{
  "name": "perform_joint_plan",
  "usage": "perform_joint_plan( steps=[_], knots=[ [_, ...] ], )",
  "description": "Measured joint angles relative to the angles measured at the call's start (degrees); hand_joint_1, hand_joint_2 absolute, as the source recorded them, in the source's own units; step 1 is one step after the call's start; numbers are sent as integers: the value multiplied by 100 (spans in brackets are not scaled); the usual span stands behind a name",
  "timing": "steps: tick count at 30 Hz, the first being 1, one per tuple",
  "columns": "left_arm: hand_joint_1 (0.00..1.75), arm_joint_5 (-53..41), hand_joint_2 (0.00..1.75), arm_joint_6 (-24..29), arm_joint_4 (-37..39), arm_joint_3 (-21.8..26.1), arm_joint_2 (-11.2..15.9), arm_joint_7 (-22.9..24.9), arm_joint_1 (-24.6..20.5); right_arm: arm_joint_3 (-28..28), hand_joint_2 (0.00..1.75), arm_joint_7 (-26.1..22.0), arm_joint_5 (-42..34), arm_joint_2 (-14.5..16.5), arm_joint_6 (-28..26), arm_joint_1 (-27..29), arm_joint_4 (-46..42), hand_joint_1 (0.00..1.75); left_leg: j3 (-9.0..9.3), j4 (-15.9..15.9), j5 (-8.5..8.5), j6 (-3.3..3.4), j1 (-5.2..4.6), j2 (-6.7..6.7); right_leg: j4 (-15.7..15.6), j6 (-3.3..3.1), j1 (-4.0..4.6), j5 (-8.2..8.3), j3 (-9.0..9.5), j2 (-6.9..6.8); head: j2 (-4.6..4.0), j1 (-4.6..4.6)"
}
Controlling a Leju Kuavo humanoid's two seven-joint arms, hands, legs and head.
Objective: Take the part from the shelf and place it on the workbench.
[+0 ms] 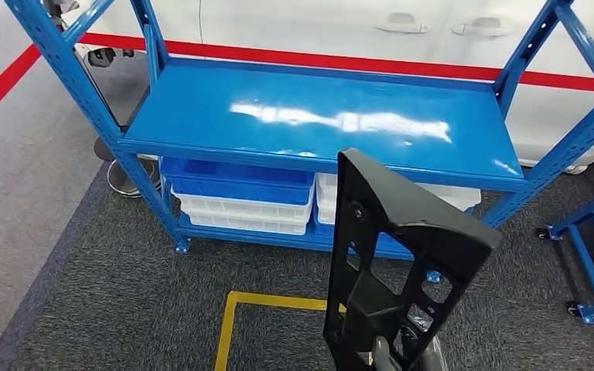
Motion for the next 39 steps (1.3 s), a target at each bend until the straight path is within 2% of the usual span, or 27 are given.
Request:
perform_joint_plan(
  steps=[2, 3, 4, 5, 7, 8, 9, 11, 12, 13, 15, 17, 19, 20, 21, 23, 24, 25, 26, 27, 28, 29, 31, 34, 36, 38, 39],
  knots=[
    [0, -3, 0, -2, 0, 0, -3, -2, -1, -15, 175, 1, -13, 0, 3, -7, 0, 175, -61, 41, 34, -25, -9, -4, -481, -27, 13, -30, 351, 0, 0, -1],
    [0, -8, 0, -3, 0, 0, -7, -5, -3, -30, 175, 0, -20, 0, 5, -16, 1, 175, -109, 62, 89, -65, -11, -4, -818, -58, 33, -84, 556, 0, 0, -1],
    [0, -16, 0, -5, -1, 7, -9, -11, 1, -48, 175, -1, -12, -1, 8, -27, 4, 175, -190, 147, 36, -134, -11, -20, -1142, -128, 42, -85, 696, -10, 0, -2],
    [0, -23, 0, -6, -2, 15, -12, -17, 7, -60, 175, -1, 1, -5, 9, -36, 8, 175, -275, 307, -127, -199, -7, -35, -1310, -198, 51, -65, 699, -21, 0, -2],
    [0, -34, 0, -6, -4, 35, -14, -29, 22, -72, 175, 1, 31, -16, 8, -42, 15, 175, -453, 894, -695, -302, 14, -63, -1369, -317, 48, 112, 505, -45, 0, -2],
    [0, -35, 0, -6, -4, 40, -15, -32, 24, -72, 175, 3, 32, -21, 7, -42, 15, 175, -498, 1224, -901, -314, 18, -63, -1354, -328, 56, 173, 420, -48, 0, -1],
    [0, -36, 0, -6, -4, 45, -16, -35, 23, -72, 175, 5, 35, -22, 5, -42, 15, 175, -498, 1476, -963, -321, 21, -63, -1330, -326, 64, 232, 325, -49, 0, -1],
    [0, -38, 0, -7, -7, 58, -15, -37, 20, -73, 175, 7, 39, -22, 3, -41, 15, 175, -287, 1536, -706, -313, 22, -65, -1254, -311, 69, 338, 112, -49, 0, -2],
    [0, -38, 0, -7, -9, 65, -15, -38, 17, -74, 175, 7, 41, -22, 2, -40, 15, 175, -45, 1294, -533, -295, 21, -67, -1206, -297, 69, 384, 7, -46, 0, -2],
    [0, -40, 0, -7, -13, 69, -14, -39, 12, -74, 175, 7, 42, -22, 2, -38, 14, 175, 257, 914, -471, -268, 15, -73, -1157, -277, 72, 425, -82, -43, 0, -2],
    [0, -44, 0, -7, -17, 75, -12, -47, -1, -74, 175, 7, 43, -22, 1, -39, 13, 175, 763, 155, -572, -212, -7, -86, -1094, -221, 80, 507, -186, -46, 0, -1],
    [0, -50, 0, -7, -17, 80, -13, -54, -7, -74, 175, 5, 44, -22, 1, -39, 13, 175, 874, -122, -642, -159, -33, -91, -1097, -150, 80, 607, -214, -57, 0, -1],
    [0, -53, 0, -8, -17, 84, -17, -54, -5, -77, 175, 3, 45, -16, 1, -29, 14, 175, 784, -136, -529, -88, -17, -65, -1062, -88, 58, 565, -251, -46, 0, -1],
    [0, -54, 0, -8, -17, 85, -19, -53, -3, -78, 175, 4, 45, -7, 0, -23, 14, 175, 729, -150, -461, -45, -4, -49, -954, -67, 51, 391, -293, -35, 0, 0],
    [0, -54, 0, -8, -17, 85, -21, -53, -2, -80, 175, 5, 45, 3, -1, -19, 14, 175, 659, -156, -391, -11, 4, -33, -744, -54, 38, 114, -354, -26, 0, 0],
    [0, -55, 0, -9, -19, 85, -20, -53, -2, -82, 175, 7, 45, 18, -1, -18, 14, 175, 485, -138, -263, 27, -7, -21, -103, -30, 23, -452, -488, -22, 0, 0],
    [0, -55, 0, -11, -19, 85, -20, -53, -2, -83, 175, 7, 45, 19, -1, -18, 15, 175, 387, -119, -200, 26, -12, -17, 196, -16, 15, -566, -512, -22, 0, 0],
    [0, -55, 0, -13, -20, 85, -20, -53, -2, -84, 175, 7, 45, 20, -1, -17, 15, 175, 282, -90, -141, 22, -16, -14, 366, -7, 8, -524, -474, -23, 0, 0],
    [0, -55, 0, -16, -20, 85, -20, -52, -2, -85, 175, 7, 45, 20, -1, -18, 15, 175, 175, -52, -88, 11, -17, -12, 367, -3, 2, -367, -357, -23, 0, 0],
    [0, -55, 0, -19, -20, 85, -20, -52, -3, -85, 175, 7, 45, 20, -1, -19, 15, 175, 70, -8, -42, -4, -16, -12, 188, -8, -1, -175, -154, -23, 0, 0],
    [0, -56, 0, -21, -20, 85, -20, -52, -3, -85, 175, 7, 45, 20, -1, -23, 15, 175, -23, 40, -3, -25, -16, -13, -144, -22, -1, -65, 122, -23, 0, -1],
    [0, -59, 0, -22, -20, 85, -22, -52, -4, -86, 175, 8, 49, 20, -1, -27, 14, 175, -96, 83, 30, -52, -21, -15, -556, -43, 10, -62, 415, -21, 0, -1],
    [0, -68, 0, -22, -20, 86, -27, -52, -4, -87, 175, 11, 63, 20, -4, -37, 11, 175, -178, 124, 119, -119, -27, -17, -1165, -95, 44, -204, 781, -19, 0, -2],
    [0, -83, 0, -22, -20, 89, -29, -54, 3, -87, 175, 20, 98, 18, -15, -39, 11, 175, -252, 128, 184, -233, -11, -34, -1322, -212, 57, -136, 735, -31, 0, -1],
    [0, -85, 0, -22, -20, 90, -29, -54, 15, -87, 175, 26, 116, 14, -16, -40, 13, 175, -370, 411, -195, -297, 1, -58, -1344, -307, 36, -1, 608, -53, 0, -1],
    [0, -87, 0, -24, -20, 90, -30, -52, 23, -87, 175, 28, 125, 7, -21, -40, 14, 175, -514, 1051, -765, -337, 15, -66, -1324, -359, 55, 120, 448, -63, 0, -1],
    [0, -87, 0, -26, -20, 90, -31, -52, 24, -87, 175, 28, 126, 4, -27, -40, 14, 175, -553, 1373, -917, -350, 19, -66, -1304, -363, 63, 176, 361, -64, 0, -2]
  ],
)
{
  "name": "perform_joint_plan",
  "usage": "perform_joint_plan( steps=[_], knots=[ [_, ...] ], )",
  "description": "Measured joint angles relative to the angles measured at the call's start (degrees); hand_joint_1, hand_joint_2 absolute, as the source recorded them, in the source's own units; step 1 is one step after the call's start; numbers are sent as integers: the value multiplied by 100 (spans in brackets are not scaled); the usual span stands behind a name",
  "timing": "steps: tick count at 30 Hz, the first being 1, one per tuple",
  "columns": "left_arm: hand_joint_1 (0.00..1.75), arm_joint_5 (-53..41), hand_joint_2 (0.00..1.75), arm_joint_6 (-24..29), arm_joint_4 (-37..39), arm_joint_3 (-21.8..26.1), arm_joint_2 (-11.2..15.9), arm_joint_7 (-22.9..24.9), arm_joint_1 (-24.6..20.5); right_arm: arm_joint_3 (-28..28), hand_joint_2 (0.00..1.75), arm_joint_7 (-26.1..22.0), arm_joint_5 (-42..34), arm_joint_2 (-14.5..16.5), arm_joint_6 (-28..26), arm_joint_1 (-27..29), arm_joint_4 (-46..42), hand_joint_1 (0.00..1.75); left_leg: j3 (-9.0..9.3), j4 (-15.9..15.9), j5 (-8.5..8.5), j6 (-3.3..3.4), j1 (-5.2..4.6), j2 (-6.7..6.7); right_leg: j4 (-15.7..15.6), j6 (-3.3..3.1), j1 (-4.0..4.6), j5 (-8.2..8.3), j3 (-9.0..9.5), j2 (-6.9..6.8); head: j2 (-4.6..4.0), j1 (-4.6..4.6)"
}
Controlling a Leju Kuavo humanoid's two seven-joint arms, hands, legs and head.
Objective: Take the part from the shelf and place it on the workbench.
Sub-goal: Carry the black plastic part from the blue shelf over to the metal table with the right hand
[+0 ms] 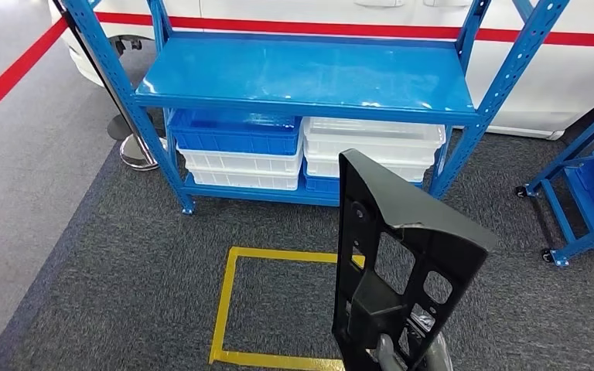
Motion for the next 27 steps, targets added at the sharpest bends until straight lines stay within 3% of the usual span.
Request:
perform_joint_plan(
  steps=[1, 3, 4, 6, 8, 10, 11, 13, 14, 15, 16, 17, 18, 20, 22, 23, 25, 27],
  knots=[
    [0, 1, 0, -2, 0, 1, 1, 2, -1, 0, 175, 2, 3, 0, -8, 0, 1, 175, 25, 205, 1, -7, 1, 0, 28, 3, 5, 54, -95, -1, 0, 0],
    [0, 2, 0, -4, 0, 2, 2, 18, -4, 0, 175, 10, 12, 0, -28, 0, 1, 175, 313, 97, 312, 4, 1, -2, 102, 20, 7, 148, -290, -1, 0, -1],
    [0, 1, 0, -5, 0, 2, 2, 27, -6, 0, 175, 16, 17, 0, -36, -1, 1, 175, 582, -212, 458, 26, 1, -6, 145, 35, 7, 188, -375, 2, 0, -1],
    [0, 0, 0, -6, -4, 3, 3, 39, -21, 0, 175, 25, 25, 0, -46, -1, 1, 175, 1144, -1021, 453, 80, -19, -14, 210, 83, 19, 263, -492, 3, 0, -1],
    [0, 0, 0, -15, -10, 3, 4, 45, -35, 0, 175, 38, 31, 0, -50, -11, 1, 175, 1367, -1460, 336, 128, -48, -17, 209, 149, 24, 361, -536, -8, 0, 0],
    [0, -2, 0, -37, -13, 4, 3, 50, -29, 0, 175, 64, 29, 1, -50, -15, 2, 175, 1305, -1527, 424, 193, -35, -3, 196, 216, 19, 413, -565, 0, 0, 1],
    [0, -3, 0, -52, -13, 5, 2, 51, -27, 1, 175, 78, 17, 4, -47, -12, 3, 175, 1259, -1545, 487, 236, -23, 14, 257, 242, 14, 313, -600, 15, 0, 2],
    [0, -7, 0, -75, -14, 8, 1, 43, -29, 2, 175, 100, -47, 17, -10, -5, 6, 175, 1130, -1567, 608, 312, -4, 65, 692, 280, -9, -180, -741, 42, 0, 2],
    [0, -7, 0, -79, -15, 9, 2, 35, -29, 3, 175, 102, -96, 23, 17, -4, 7, 175, 1055, -1564, 656, 338, -8, 89, 1039, 299, -18, -450, -830, 43, 0, 2],
    [0, -8, 0, -81, -16, 10, 2, 26, -27, 3, 175, 103, -147, 26, 45, -2, 10, 175, 984, -1558, 702, 349, -12, 121, 1393, 321, -31, -613, -908, 43, 0, 2],
    [0, -8, 0, -82, -17, 13, 2, 15, -26, 4, 175, 102, -190, 26, 64, 1, 17, 175, 917, -1548, 746, 348, -16, 157, 1654, 343, -44, -628, -942, 42, 0, 2],
    [0, -8, 0, -82, -17, 15, 2, 7, -27, 4, 175, 99, -224, 26, 75, 5, 25, 175, 851, -1532, 785, 341, -16, 200, 1764, 362, -58, -506, -911, 39, 0, 2],
    [0, -8, 0, -81, -17, 20, 2, 3, -27, 4, 175, 98, -251, 26, 85, 10, 32, 175, 792, -1511, 816, 327, -14, 247, 1679, 374, -73, -305, -788, 23, 0, 2],
    [0, -9, 0, -79, -18, 32, 2, 2, -23, 4, 175, 95, -284, 26, 101, 14, 42, 175, 703, -1455, 852, 289, -22, 338, 1004, 374, -79, -37, -297, -145, 0, 2],
    [0, -9, 0, -79, -19, 41, -4, 3, -18, 4, 175, 91, -297, 27, 115, 12, 45, 175, 670, -1413, 880, 227, -38, 432, 307, 317, -38, -90, 131, -329, 0, 1],
    [0, -8, 0, -79, -20, 44, -7, 5, -19, 4, 175, 89, -302, 27, 119, 16, 46, 175, 661, -1403, 897, 193, -42, 484, 137, 285, -10, -153, 208, -350, 0, 1],
    [0, -3, 0, -79, -20, 52, -9, 10, -35, 4, 175, 87, -319, 28, 114, 55, 62, 175, 637, -1380, 908, 121, -32, 548, 13, 215, -15, -173, 202, -240, 0, 1],
    [0, 1, 0, -80, -21, 71, -9, 15, -32, 4, 175, 88, -337, 21, 104, 104, 98, 175, 538, -1153, 696, 58, -11, 350, -57, 125, -45, -133, 174, -121, 0, 2]
  ],
)
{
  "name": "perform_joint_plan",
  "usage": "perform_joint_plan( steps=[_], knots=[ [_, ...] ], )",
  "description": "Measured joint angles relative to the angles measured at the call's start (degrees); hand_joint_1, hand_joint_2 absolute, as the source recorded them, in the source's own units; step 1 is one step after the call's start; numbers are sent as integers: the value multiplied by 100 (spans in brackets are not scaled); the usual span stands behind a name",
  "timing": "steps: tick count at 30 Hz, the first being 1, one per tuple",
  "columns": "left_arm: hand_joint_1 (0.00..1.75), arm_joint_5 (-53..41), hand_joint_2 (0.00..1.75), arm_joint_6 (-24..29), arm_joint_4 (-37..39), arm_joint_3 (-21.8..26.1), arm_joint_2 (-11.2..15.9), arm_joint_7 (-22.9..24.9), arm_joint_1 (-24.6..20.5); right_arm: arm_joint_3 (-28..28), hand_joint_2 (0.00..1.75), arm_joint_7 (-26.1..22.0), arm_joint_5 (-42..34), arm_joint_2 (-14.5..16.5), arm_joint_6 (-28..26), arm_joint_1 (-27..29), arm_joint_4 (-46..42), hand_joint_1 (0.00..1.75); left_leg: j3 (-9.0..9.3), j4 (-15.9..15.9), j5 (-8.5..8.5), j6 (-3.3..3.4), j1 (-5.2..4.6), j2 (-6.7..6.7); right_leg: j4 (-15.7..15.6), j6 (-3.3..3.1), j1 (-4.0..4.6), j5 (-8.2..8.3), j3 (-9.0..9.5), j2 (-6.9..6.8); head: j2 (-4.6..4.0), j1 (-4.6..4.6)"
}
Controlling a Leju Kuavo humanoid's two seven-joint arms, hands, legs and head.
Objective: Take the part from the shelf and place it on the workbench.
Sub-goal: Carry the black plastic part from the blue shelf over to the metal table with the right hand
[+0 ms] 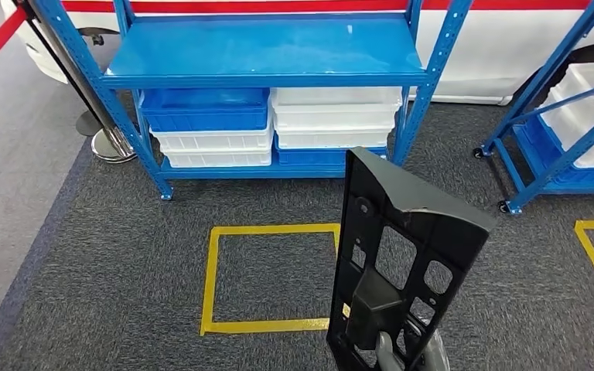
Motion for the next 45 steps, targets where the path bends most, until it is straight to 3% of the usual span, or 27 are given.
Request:
perform_joint_plan(
  steps=[2, 3, 4, 5, 6, 8, 10, 11, 13, 15, 17, 19, 20, 22, 24, 26, 28, 29, 31, 33, 35, 37, 39, 41, 43, 44, 45],
  knots=[
    [0, 1, 0, 0, -1, 28, -2, 4, 25, 0, 175, -1, -14, -16, 6, 26, 43, 175, -236, 638, -429, -36, 18, -274, 7, -72, 0, 55, -62, 113, 0, -1],
    [0, 1, 0, 0, -1, 42, -3, 5, 39, 0, 175, -1, -20, -24, 10, 33, 64, 175, -369, 1018, -608, -43, 20, -329, 25, -88, 11, 73, -99, 177, 0, -1],
    [0, 2, 0, 1, -1, 53, -3, 6, 48, 0, 175, -1, -24, -26, 13, 43, 82, 175, -452, 1286, -692, -45, 20, -349, 50, -94, 24, 86, -134, 245, 0, -2],
    [0, 2, 0, 1, -2, 62, -3, 8, 54, 0, 175, -1, -27, -26, 12, 55, 98, 175, -447, 1363, -661, -41, 19, -358, 78, -94, 33, 94, -167, 319, 0, -1],
    [0, 3, 0, 1, -3, 68, -2, 10, 54, 0, 175, -1, -31, -26, 9, 65, 111, 175, -338, 1218, -526, -30, 20, -374, 111, -92, 38, 97, -193, 394, 0, -2],
    [0, 7, 0, 1, -4, 75, -2, 24, 50, 0, 175, -8, -36, -26, -26, 91, 128, 175, 71, 516, -196, 15, 23, -531, 172, -78, 38, 91, -238, 535, 0, -1],
    [0, 20, 0, 3, -5, 85, -2, 47, 53, -9, 175, -40, -39, -26, -71, 141, 135, 175, 357, 1, -79, 52, 28, -749, 219, -28, 33, 100, -290, 660, 0, -1],
    [0, 27, 0, 7, -6, 96, -3, 60, 58, -27, 175, -72, -38, -26, -78, 190, 136, 175, 401, -78, -105, 64, 24, -799, 228, 7, 25, 116, -320, 717, 0, -1],
    [0, 37, 0, 11, -8, 119, -12, 78, 60, -96, 175, -150, -37, -23, -40, 324, 138, 175, 408, -158, -99, 92, 34, -691, 237, 82, 21, 149, -371, 801, 0, -1],
    [0, 37, 0, 12, -12, 147, -26, 85, 55, -208, 175, -226, -50, -16, 51, 469, 140, 175, 416, -244, -78, 151, 61, -541, 400, 133, 36, 32, -472, 614, 0, 0],
    [0, 30, 0, 8, -16, 189, -33, 90, 73, -334, 175, -288, -83, -4, 168, 576, 142, 175, 410, -275, -58, 196, 61, -386, 966, 163, 31, -297, -738, 325, 0, 1],
    [0, 9, 0, -7, -16, 217, -33, 92, 90, -467, 175, -338, -99, 14, 325, 662, 142, 175, 397, -268, -59, 209, 43, -218, 1610, 189, 2, -552, -1040, 233, 0, 0],
    [0, -2, 0, -18, -16, 222, -33, 92, 91, -541, 175, -354, -88, 22, 420, 706, 142, 175, 395, -264, -63, 210, 38, -135, 1720, 198, -9, -539, -1087, 218, 0, 0],
    [0, -22, 0, -48, -16, 230, -35, 90, 77, -681, 175, -369, -31, 27, 602, 780, 142, 175, 404, -256, -75, 199, 34, 16, 1301, 196, -19, -230, -851, 145, 0, 0],
    [0, -50, 0, -77, -16, 237, -39, 89, 63, -788, 175, -376, 60, 27, 752, 806, 142, 175, 431, -246, -99, 164, 16, 147, 539, 159, 13, 59, -452, -95, 0, 0],
    [0, -89, 0, -88, -16, 249, -43, 120, 52, -864, 175, -385, 161, 27, 882, 816, 141, 175, 455, -241, -115, 112, -10, 257, 213, 101, 64, 122, -310, -211, 0, 0],
    [0, -122, 0, -95, -16, 260, -44, 182, 31, -922, 175, -390, 250, 27, 966, 850, 141, 175, 475, -248, -122, 55, -19, 360, 201, 37, 73, 153, -343, -80, 0, -1],
    [0, -132, 0, -99, -16, 262, -43, 211, 20, -940, 175, -391, 284, 27, 985, 871, 142, 175, 471, -218, -163, 22, -11, 313, 182, 4, 60, 176, -353, -17, 0, -1],
    [0, -141, 0, -112, -17, 267, -41, 239, 20, -951, 175, -391, 327, 26, 989, 874, 143, 175, 361, 91, -418, -31, 6, 20, 144, -70, 27, 230, -372, 110, 0, -2],
    [0, -153, 0, -128, -16, 272, -40, 256, 39, -955, 175, -392, 357, 25, 981, 860, 151, 175, 77, 808, -824, -56, 16, -281, 145, -114, 31, 262, -411, 245, 0, -1],
    [0, -180, 0, -158, -17, 276, -38, 264, 60, -959, 175, -391, 387, 25, 963, 858, 174, 175, -131, 1331, -976, -66, 16, -350, 170, -130, 43, 279, -443, 409, 0, -1],
    [0, -217, 0, -194, -18, 280, -30, 263, 64, -961, 175, -391, 429, 25, 943, 859, 207, 175, 8, 1059, -696, -50, 17, -384, 217, -128, 44, 282, -467, 582, 0, -2],
    [0, -255, 0, -217, -18, 280, -15, 261, 56, -962, 175, -391, 474, 25, 919, 856, 231, 175, 335, 330, -337, -2, 26, -612, 279, -101, 50, 278, -495, 736, 0, -1],
    [0, -294, 0, -232, -18, 279, -2, 250, 44, -965, 175, -391, 514, 25, 879, 856, 241, 175, 509, -99, -241, 43, 27, -830, 324, -32, 43, 300, -563, 876, 0, -1],
    [0, -326, 0, -254, -17, 274, 3, 232, 30, -970, 175, -392, 543, 34, 851, 880, 240, 175, 524, -172, -249, 95, 17, -787, 317, 62, 23, 354, -633, 1013, 0, -1],
    [0, -336, 0, -267, -17, 269, 3, 226, 23, -977, 175, -392, 553, 42, 847, 907, 239, 175, 527, -202, -219, 135, 23, -711, 326, 93, 18, 358, -656, 992, 0, -1],
    [0, -346, 0, -280, -17, 262, 3, 218, 18, -986, 175, -393, 559, 51, 845, 927, 238, 175, 531, -233, -187, 178, 33, -631, 398, 116, 25, 304, -700, 875, 0, 0]
  ],
)
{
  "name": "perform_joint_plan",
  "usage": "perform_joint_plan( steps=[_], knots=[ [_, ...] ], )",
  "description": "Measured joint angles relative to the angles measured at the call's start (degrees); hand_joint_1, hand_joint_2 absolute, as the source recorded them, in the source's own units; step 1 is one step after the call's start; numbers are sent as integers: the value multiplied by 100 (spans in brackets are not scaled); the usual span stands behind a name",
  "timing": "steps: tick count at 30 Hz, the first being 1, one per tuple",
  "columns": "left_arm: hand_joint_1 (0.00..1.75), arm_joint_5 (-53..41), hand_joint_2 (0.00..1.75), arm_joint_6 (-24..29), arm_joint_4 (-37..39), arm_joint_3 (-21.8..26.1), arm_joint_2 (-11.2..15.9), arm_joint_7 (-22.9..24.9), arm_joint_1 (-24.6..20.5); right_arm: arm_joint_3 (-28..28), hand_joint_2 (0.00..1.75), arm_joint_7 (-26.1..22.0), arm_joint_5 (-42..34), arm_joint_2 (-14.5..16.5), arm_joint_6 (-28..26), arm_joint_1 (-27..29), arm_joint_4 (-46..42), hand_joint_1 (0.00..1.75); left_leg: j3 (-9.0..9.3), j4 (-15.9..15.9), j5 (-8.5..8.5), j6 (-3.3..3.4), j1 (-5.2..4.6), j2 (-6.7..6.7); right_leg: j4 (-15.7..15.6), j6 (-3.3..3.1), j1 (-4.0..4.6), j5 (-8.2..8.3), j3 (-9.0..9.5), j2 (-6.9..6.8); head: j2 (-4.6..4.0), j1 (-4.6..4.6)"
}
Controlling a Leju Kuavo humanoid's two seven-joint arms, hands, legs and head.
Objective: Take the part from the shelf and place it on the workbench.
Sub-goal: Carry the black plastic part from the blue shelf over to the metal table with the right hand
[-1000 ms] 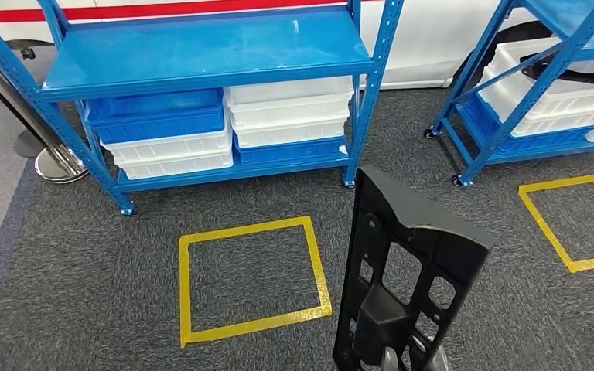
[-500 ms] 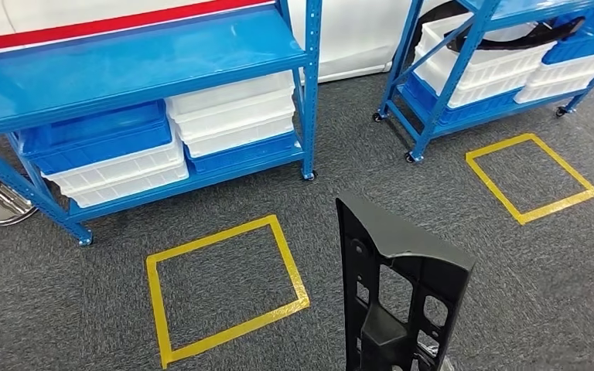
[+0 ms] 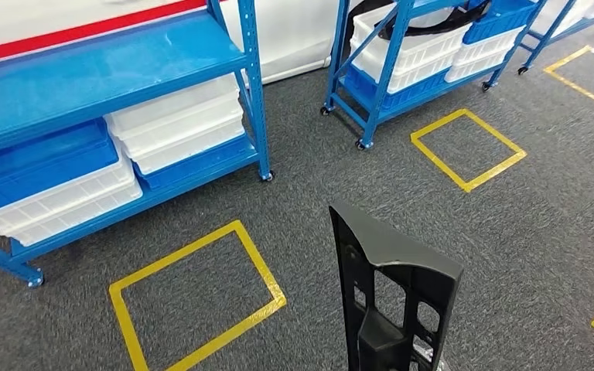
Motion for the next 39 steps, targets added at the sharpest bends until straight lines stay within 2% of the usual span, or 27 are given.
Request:
perform_joint_plan(
  steps=[1, 3, 4, 5, 6, 7, 9, 11, 14, 16, 18, 19, 20, 21, 22, 23, 25, 27, 29, 30, 31, 33, 35, 36, 37, 38, 39],
  knots=[
    [0, -6, 0, -8, 0, -6, 1, -5, 1, -10, 175, 0, 3, 5, 0, 8, -1, 175, -1, -32, 30, 36, 12, 88, 175, 16, 6, -122, -87, -176, 0, 1],
    [0, -13, 0, -15, -1, -10, 8, -12, 22, -23, 175, 1, 3, 19, 0, -4, -1, 175, -26, -48, 51, 68, -1, 275, 843, 49, -2, -520, -389, -539, 0, 1],
    [0, -13, 0, -15, -1, -10, 13, -12, 34, -27, 175, 1, 3, 30, 0, -11, 0, 175, -41, -47, 50, 69, -10, 373, 1202, 72, -19, -683, -546, -612, 0, 1],
    [0, -14, 0, -15, -1, -10, 17, -12, 41, -28, 175, 2, 3, 43, 1, -8, 1, 175, -51, -46, 48, 68, -16, 471, 1435, 91, -39, -755, -638, -649, 0, 0],
    [0, -14, 0, -16, -1, -10, 21, -13, 40, -30, 175, 2, 4, 55, 2, 1, 1, 175, -57, -45, 43, 62, -19, 562, 1457, 105, -55, -713, -621, -671, 0, 1],
    [0, -14, 0, -16, -1, -10, 23, -16, 33, -33, 175, 2, 5, 61, 4, 7, 2, 175, -53, -44, 36, 52, -19, 645, 1245, 112, -69, -576, -479, -703, 0, 1],
    [0, -21, 0, -19, -1, -12, 24, -30, 13, -42, 175, 2, 15, 65, 13, 7, 2, 175, -22, -42, 10, 12, -29, 786, 426, 94, -63, -261, 16, -904, 0, 1],
    [0, -43, 0, -22, -1, -15, 24, -51, -3, -56, 175, 2, 29, 67, 29, 3, -1, 175, 11, -36, -18, -49, -50, 894, -98, 33, -18, -144, 303, -1046, 0, 1],
    [0, -78, 0, -21, -1, -22, 26, -72, -41, -91, 175, 1, 38, 70, 88, 35, -7, 175, 58, -37, -52, -150, -46, 1010, -175, -71, 11, -130, 291, -909, 0, 0],
    [0, -84, 0, -22, -1, -27, 31, -82, -51, -107, 175, 1, 47, 69, 121, 50, -13, 175, 4, 157, -220, -211, -26, 778, -233, -146, -15, -88, 300, -791, 0, 0],
    [0, -87, 0, -25, -1, -30, 34, -82, -35, -109, 175, -1, 61, 69, 142, 44, -18, 175, -266, 806, -592, -239, -11, 412, -254, -192, -18, -65, 298, -670, 0, 0],
    [0, -91, 0, -27, -1, -30, 35, -76, -22, -110, 175, 0, 67, 68, 155, 41, -17, 175, -446, 1206, -761, -243, -10, 323, -248, -201, -9, -64, 291, -594, 0, 0],
    [0, -94, 0, -27, -1, -30, 37, -66, -8, -111, 175, 0, 73, 68, 165, 42, -16, 175, -587, 1504, -839, -246, -10, 286, -237, -207, -1, -66, 288, -512, 0, 0],
    [0, -99, 0, -27, -1, -30, 39, -56, 3, -113, 175, 1, 79, 67, 179, 46, -16, 175, -647, 1605, -794, -244, -10, 272, -221, -209, 4, -70, 287, -423, 0, 0],
    [0, -106, 0, -27, -1, -30, 43, -49, 9, -115, 175, 1, 86, 67, 195, 48, -15, 175, -605, 1472, -634, -238, -9, 259, -201, -206, 5, -76, 287, -332, 0, 0],
    [0, -116, 0, -26, -1, -30, 45, -44, 11, -118, 175, 1, 94, 67, 212, 52, -16, 175, -477, 1145, -399, -228, -5, 214, -176, -198, 3, -87, 289, -243, 0, 0],
    [0, -141, 0, -23, -1, -31, 49, -43, 7, -136, 175, 1, 106, 67, 237, 62, -18, 175, -200, 442, -91, -188, 11, -30, -109, -160, 3, -108, 259, -84, 0, 1],
    [0, -158, 0, -21, -1, -32, 48, -41, 0, -173, 175, 2, 108, 71, 242, 82, -29, 175, -97, 152, -59, -138, 6, -181, -71, -91, -5, -93, 185, 54, 0, 0],
    [0, -165, 0, -21, -1, -33, 44, -46, -9, -210, 175, 1, 110, 88, 247, 120, -49, 175, -90, 106, -35, -67, -8, -72, -79, -14, -29, -55, 126, 159, 0, 0],
    [0, -167, 0, -21, -1, -35, 42, -54, -15, -226, 175, -1, 111, 102, 252, 142, -56, 175, -81, 78, -13, -25, -7, 2, -46, 9, -29, -74, 100, 81, 0, 1],
    [0, -168, 0, -21, -1, -37, 39, -64, -16, -245, 175, -1, 113, 112, 260, 155, -63, 175, -75, 45, 12, 17, 0, 79, 74, 25, -20, -149, 40, -72, 0, 1],
    [0, -169, 0, -20, -1, -40, 38, -87, -6, -289, 175, -1, 114, 128, 276, 158, -69, 175, -71, 9, 32, 68, -12, 248, 641, 43, -3, -466, -231, -471, 0, 1],
    [0, -172, 0, -20, -1, -40, 38, -107, 16, -333, 175, 1, 117, 145, 323, 156, -70, 175, -84, 11, 25, 82, -44, 426, 1310, 58, -16, -747, -557, -633, 0, 1],
    [0, -178, 0, -21, -1, -40, 38, -116, 21, -355, 175, 1, 124, 155, 361, 163, -71, 175, -89, 11, 17, 84, -56, 516, 1440, 56, -22, -755, -613, -661, 0, 0],
    [0, -184, 0, -23, -1, -40, 38, -124, 21, -377, 175, 1, 133, 161, 401, 171, -71, 175, -88, 11, 7, 83, -66, 600, 1363, 46, -23, -666, -561, -682, 0, 0],
    [0, -190, 0, -26, -1, -41, 38, -130, 14, -398, 175, 1, 144, 164, 429, 177, -73, 175, -80, 10, -5, 81, -74, 678, 1072, 23, -16, -502, -391, -722, 0, 0],
    [0, -195, 0, -27, -1, -41, 35, -133, 6, -419, 175, 1, 155, 166, 445, 182, -81, 175, -59, 8, -19, 74, -80, 749, 653, -16, 8, -342, -148, -838, 0, 0]
  ],
)
